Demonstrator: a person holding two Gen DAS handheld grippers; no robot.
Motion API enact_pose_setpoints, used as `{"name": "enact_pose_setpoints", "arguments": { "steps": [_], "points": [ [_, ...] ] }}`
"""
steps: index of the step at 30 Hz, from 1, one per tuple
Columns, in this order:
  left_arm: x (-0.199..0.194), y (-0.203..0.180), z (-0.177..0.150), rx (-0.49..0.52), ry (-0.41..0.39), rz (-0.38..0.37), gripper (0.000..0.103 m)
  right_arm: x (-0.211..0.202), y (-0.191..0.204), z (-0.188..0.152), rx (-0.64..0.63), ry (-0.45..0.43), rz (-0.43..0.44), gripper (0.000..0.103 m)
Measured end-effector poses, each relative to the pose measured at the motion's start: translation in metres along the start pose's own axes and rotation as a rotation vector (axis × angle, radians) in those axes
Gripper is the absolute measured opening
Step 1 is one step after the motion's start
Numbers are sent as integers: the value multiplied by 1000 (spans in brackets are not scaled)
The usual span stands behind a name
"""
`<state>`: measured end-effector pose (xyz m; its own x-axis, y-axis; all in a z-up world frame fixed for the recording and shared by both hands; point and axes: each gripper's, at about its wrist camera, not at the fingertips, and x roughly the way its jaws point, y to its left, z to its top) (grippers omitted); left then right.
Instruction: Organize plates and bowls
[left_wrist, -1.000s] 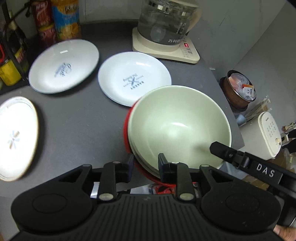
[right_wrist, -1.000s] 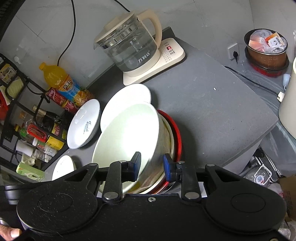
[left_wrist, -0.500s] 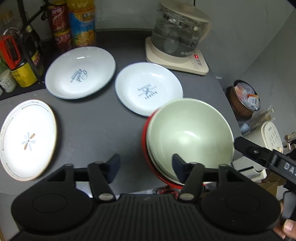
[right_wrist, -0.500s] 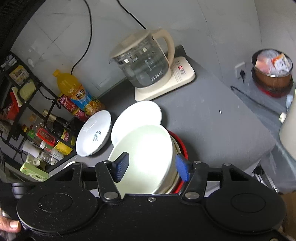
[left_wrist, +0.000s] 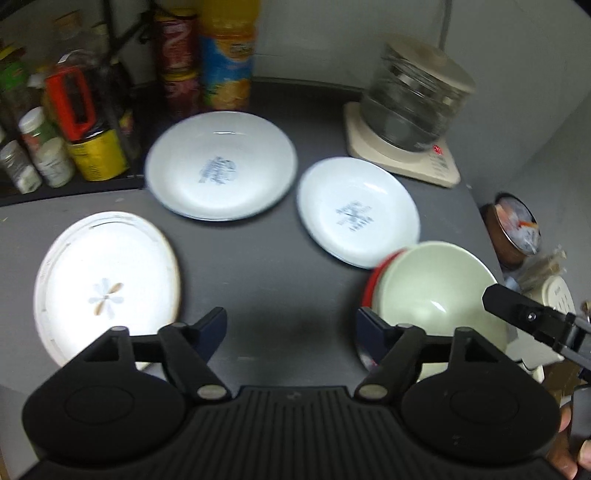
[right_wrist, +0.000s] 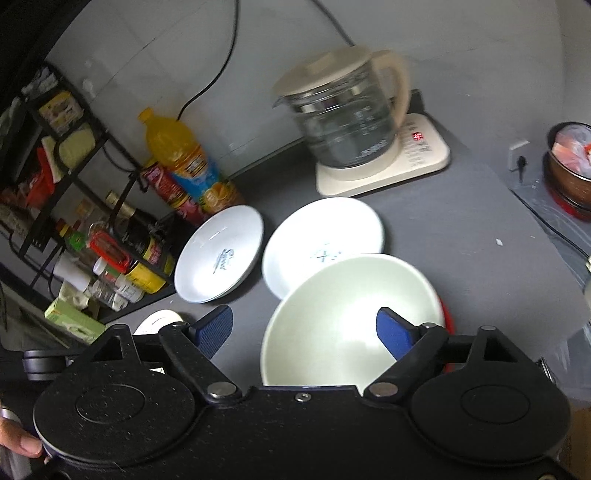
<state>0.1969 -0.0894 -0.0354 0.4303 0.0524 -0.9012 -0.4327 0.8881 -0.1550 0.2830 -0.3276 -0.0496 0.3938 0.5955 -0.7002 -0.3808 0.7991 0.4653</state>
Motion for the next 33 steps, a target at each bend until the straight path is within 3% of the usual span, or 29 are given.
{"name": "enact_pose_setpoints", "arguments": {
  "steps": [3, 10, 33],
  "points": [
    [-6, 15, 4, -20, -10, -9, 80, 9, 16, 3, -36, 11, 20, 96],
    [-10, 49, 4, -80, -7, 24, 83, 33, 55, 4, -156, 58, 54, 102],
    [-8, 136, -20, -310, 20, 103, 83, 94, 133, -4, -429, 185, 69, 103]
  ]
}}
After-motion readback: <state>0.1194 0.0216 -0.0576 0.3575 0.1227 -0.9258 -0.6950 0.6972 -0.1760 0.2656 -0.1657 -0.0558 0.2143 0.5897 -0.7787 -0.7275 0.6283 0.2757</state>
